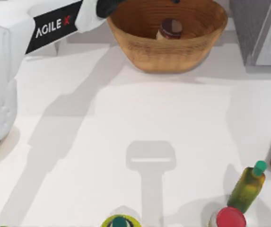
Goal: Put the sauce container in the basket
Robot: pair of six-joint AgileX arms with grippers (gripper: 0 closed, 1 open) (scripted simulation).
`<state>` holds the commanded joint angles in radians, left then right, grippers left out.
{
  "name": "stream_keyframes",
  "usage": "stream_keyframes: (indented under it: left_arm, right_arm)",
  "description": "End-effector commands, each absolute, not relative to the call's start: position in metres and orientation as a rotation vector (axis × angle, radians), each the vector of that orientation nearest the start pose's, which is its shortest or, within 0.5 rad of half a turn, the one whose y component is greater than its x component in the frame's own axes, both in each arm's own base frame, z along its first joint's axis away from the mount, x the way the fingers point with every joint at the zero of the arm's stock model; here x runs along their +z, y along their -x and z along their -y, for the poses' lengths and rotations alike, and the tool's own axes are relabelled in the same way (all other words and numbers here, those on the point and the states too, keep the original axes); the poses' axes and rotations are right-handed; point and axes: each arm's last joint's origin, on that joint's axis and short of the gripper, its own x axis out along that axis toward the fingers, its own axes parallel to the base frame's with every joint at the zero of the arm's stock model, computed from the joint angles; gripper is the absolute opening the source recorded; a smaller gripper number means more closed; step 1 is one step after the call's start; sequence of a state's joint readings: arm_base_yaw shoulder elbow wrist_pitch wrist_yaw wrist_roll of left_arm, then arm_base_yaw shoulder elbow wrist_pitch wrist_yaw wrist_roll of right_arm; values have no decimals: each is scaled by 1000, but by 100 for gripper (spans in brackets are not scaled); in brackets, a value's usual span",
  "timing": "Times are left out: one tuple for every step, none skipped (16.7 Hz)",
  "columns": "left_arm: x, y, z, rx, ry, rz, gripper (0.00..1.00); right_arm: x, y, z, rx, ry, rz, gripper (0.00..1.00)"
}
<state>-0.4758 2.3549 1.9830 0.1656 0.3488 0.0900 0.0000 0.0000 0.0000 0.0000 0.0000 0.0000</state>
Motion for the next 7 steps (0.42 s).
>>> stream_keyframes:
  left_arm:
    - [234,-494,258,-805,-87,-176,98]
    - [234,-494,258,-805,-87,-176,100]
    - [234,-494,258,-805,-87,-176,100]
    - [234,-494,258,-805,-87,-176,100]
    - [234,-494,258,-805,-87,-176,100]
    - [234,-494,258,-805,-87,-176,100]
    - [234,-494,258,-805,-87,-176,100]
  right_arm:
    - [160,-106,1,0,0,0,100]
    - [160,-106,1,0,0,0,100]
    - [160,-106,1,0,0,0,100]
    - [160,-106,1,0,0,0,100]
    - [160,-106,1,0,0,0,100]
    - [160,-106,1,0,0,0,100]
    - [160,-106,1,0,0,0,100]
